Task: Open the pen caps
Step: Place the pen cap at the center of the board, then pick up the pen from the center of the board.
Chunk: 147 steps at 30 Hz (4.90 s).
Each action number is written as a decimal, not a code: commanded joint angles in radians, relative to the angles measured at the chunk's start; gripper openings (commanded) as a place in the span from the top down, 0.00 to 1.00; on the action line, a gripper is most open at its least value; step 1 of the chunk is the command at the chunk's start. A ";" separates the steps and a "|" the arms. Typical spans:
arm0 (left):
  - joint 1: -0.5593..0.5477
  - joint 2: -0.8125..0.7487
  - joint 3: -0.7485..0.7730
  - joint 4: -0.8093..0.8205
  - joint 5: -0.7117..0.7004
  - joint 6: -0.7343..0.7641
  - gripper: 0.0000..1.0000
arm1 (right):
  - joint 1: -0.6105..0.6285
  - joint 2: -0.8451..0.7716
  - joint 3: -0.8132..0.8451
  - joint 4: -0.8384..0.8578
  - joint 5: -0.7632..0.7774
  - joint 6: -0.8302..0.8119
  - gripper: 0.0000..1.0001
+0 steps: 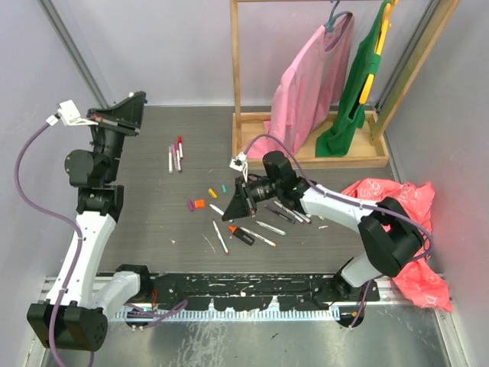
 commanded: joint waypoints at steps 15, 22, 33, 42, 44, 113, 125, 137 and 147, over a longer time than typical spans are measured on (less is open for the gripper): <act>-0.003 -0.178 -0.464 -0.933 0.052 -0.020 1.00 | 0.328 0.086 0.047 -0.182 0.704 0.100 0.99; -0.040 -0.013 -0.460 -0.917 -0.035 -0.082 1.00 | 0.394 0.222 0.179 -0.328 0.920 0.115 0.99; -0.093 0.224 -0.428 -0.862 -0.096 -0.061 0.92 | 0.443 0.346 0.306 -0.457 1.053 0.086 0.95; -0.092 0.305 -0.427 -0.827 -0.092 -0.055 0.80 | 0.458 0.382 0.308 -0.481 1.127 0.066 0.89; -0.092 0.309 -0.430 -0.816 -0.086 -0.055 0.78 | 0.459 0.391 0.310 -0.484 1.126 0.062 0.89; 0.037 0.563 -0.008 -0.704 -0.019 0.368 0.27 | -0.046 -0.102 0.366 -0.751 0.255 -0.814 0.52; 0.043 0.917 0.436 -1.036 -0.119 0.513 0.64 | -0.080 -0.086 0.358 -0.748 0.217 -0.820 0.51; 0.043 1.084 0.625 -1.153 -0.116 0.543 0.64 | -0.080 -0.077 0.359 -0.750 0.213 -0.821 0.51; 0.043 1.143 0.681 -1.194 -0.133 0.555 0.75 | -0.081 -0.074 0.361 -0.753 0.206 -0.821 0.51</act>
